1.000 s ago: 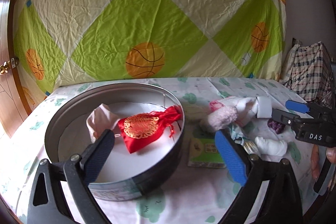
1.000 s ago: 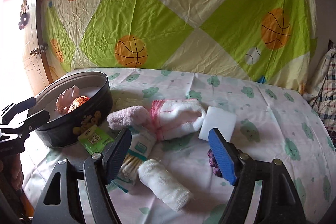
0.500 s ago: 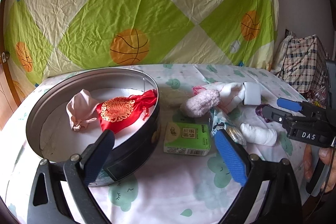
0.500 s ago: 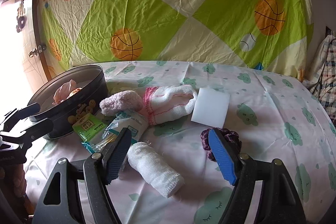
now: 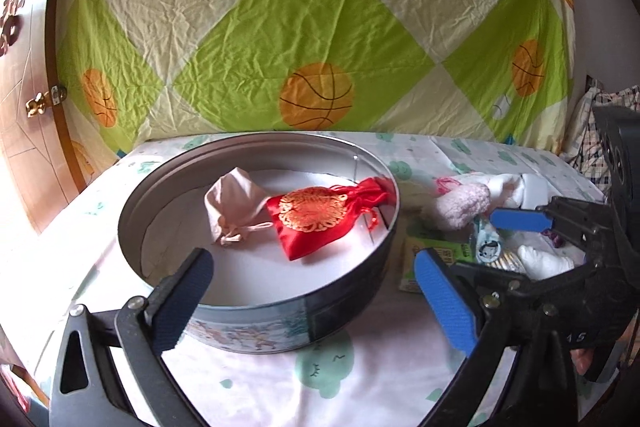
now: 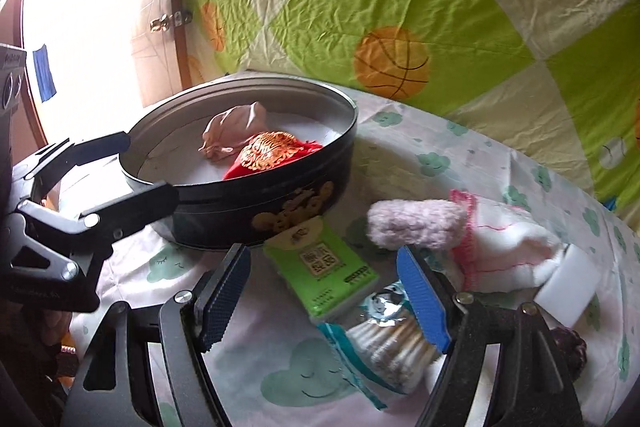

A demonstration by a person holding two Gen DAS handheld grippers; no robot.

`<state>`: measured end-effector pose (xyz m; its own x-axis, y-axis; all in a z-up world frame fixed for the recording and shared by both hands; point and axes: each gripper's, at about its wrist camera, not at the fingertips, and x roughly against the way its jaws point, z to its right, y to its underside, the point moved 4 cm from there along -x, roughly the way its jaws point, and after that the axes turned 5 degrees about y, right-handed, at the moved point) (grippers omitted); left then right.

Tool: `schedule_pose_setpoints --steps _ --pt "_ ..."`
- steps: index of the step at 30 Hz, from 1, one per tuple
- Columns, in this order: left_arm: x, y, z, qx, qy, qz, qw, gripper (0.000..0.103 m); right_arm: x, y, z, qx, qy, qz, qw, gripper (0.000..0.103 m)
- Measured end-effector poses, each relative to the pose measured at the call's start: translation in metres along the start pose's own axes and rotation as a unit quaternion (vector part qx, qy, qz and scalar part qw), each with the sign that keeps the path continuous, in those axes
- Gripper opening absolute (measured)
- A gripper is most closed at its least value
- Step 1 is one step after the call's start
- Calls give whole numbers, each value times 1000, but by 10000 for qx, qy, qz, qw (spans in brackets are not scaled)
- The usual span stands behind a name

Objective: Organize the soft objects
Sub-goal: 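Reach to the green tissue pack and grasp it with the right tool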

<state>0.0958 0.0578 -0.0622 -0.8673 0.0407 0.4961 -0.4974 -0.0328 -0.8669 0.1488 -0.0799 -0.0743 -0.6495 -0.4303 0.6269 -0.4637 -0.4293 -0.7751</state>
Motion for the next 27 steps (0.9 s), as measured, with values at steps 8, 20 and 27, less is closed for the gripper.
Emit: schedule_pose_setpoints --steps 8,20,27 --pt "-3 3 -26 325 -70 -13 9994 102 -42 0 -3 42 -196 -587 9981 78" --pt "-7 7 -26 296 -35 -92 9995 102 -62 0 -10 251 -166 -853 9959 57" --pt "-6 5 -22 264 -45 -60 9996 102 -35 -6 -10 -81 -277 -242 9993 52"
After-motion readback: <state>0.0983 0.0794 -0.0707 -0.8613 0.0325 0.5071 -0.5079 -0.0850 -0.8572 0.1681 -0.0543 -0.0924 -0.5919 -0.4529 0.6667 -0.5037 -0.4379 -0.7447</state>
